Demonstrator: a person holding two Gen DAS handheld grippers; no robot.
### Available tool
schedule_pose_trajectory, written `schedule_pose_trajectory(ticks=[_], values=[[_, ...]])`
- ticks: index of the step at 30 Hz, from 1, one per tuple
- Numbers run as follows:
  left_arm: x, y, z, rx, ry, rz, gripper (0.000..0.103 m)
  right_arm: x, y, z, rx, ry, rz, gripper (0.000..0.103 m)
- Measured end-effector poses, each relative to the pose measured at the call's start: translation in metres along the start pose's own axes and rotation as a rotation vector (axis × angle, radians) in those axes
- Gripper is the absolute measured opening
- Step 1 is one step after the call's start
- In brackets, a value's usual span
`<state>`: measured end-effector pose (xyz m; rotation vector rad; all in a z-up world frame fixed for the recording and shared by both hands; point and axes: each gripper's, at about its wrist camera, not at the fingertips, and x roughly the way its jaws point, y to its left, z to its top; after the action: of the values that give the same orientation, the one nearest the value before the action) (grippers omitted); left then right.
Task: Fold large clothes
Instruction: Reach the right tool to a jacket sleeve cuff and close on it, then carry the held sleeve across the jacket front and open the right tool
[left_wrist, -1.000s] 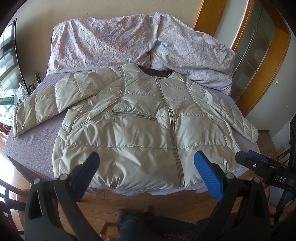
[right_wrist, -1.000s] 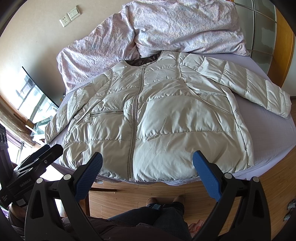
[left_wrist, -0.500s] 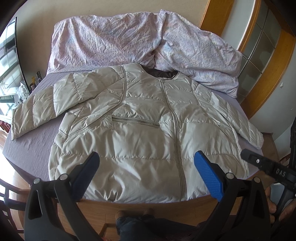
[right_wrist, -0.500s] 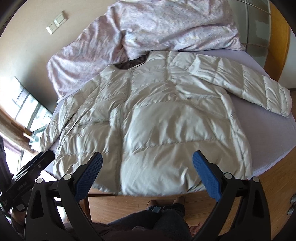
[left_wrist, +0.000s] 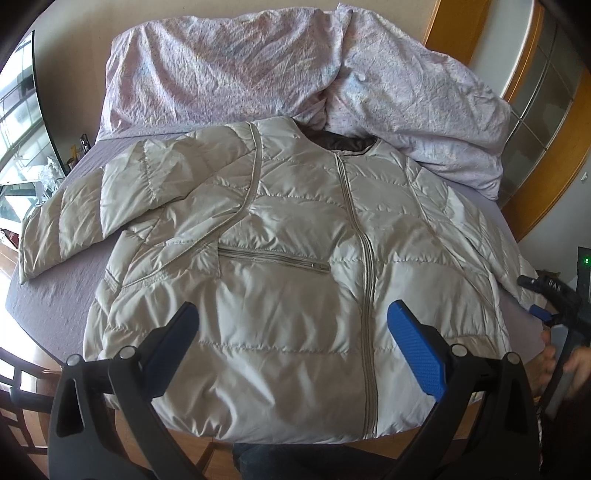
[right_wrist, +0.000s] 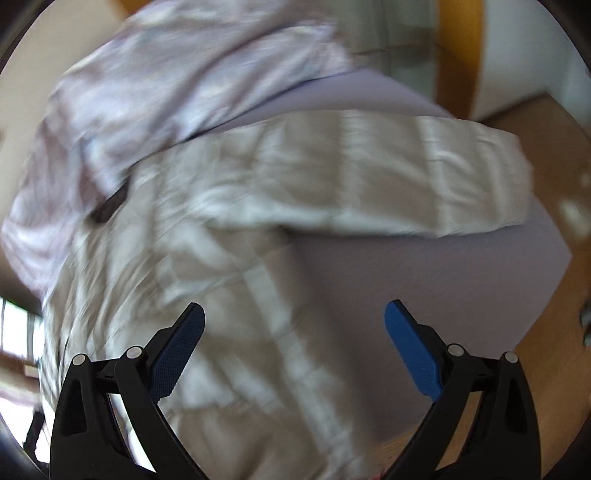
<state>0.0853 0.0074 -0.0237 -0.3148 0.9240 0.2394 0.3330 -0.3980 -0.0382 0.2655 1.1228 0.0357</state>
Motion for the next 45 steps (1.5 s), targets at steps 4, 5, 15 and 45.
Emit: schedule_pose_trajectory(ticks=[4, 5, 15, 45], values=[[0.007, -0.006, 0.004, 0.001, 0.019, -0.012, 0.101, 0.008, -0.052, 0.032, 0.096, -0.012, -0.091, 0.096], [0.009, -0.008, 0.005, 0.004, 0.021, -0.012, 0.101, 0.009, -0.065, 0.04, 0.117, -0.016, -0.116, 0.095], [0.016, -0.031, 0.01, 0.025, 0.032, -0.01, 0.101, 0.026, -0.147, 0.087, 0.226, -0.036, -0.26, 0.083], [0.021, 0.027, 0.035, -0.028, 0.037, 0.0, 0.101, 0.028, -0.089, 0.111, 0.139, -0.087, -0.249, 0.012]])
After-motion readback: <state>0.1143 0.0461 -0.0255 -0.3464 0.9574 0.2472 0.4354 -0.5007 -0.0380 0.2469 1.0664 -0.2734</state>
